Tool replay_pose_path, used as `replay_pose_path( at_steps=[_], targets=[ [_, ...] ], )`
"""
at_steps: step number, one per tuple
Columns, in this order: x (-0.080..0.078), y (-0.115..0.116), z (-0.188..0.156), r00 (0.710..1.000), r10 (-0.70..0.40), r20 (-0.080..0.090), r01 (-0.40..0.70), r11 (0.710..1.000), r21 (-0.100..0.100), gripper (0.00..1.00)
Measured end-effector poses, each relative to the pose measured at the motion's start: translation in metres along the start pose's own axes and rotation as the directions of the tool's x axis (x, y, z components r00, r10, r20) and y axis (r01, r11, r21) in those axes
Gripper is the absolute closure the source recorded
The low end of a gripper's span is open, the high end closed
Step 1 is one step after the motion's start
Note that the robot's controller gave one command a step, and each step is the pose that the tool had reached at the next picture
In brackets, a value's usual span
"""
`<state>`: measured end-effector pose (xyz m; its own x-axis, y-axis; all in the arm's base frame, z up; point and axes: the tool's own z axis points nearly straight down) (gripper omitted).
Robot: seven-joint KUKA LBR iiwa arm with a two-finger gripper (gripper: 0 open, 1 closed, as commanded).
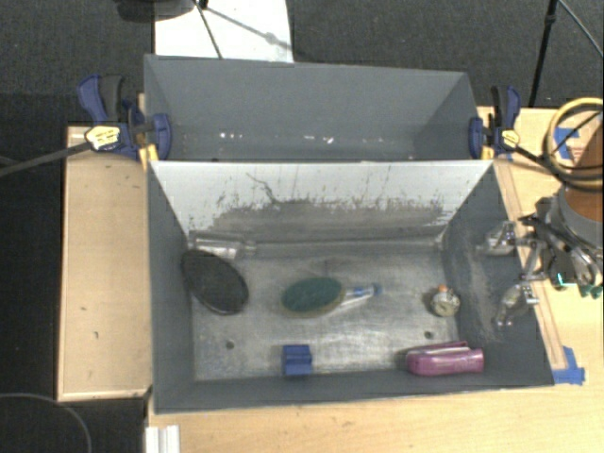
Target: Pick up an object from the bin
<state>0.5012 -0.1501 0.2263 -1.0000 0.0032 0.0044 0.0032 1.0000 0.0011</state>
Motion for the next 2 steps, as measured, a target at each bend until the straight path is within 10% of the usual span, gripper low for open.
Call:
replay_pose_path(
  at_steps=[1,2],
  targets=[
    [-0.081,0.066,0.083,0.980,-0.201,0.007,0.201,0.980,-0.001,0.00],
    [-0.090,0.112,-0.007,0.989,-0.148,0.017,0.148,0.989,0.002,0.00]
  ],
)
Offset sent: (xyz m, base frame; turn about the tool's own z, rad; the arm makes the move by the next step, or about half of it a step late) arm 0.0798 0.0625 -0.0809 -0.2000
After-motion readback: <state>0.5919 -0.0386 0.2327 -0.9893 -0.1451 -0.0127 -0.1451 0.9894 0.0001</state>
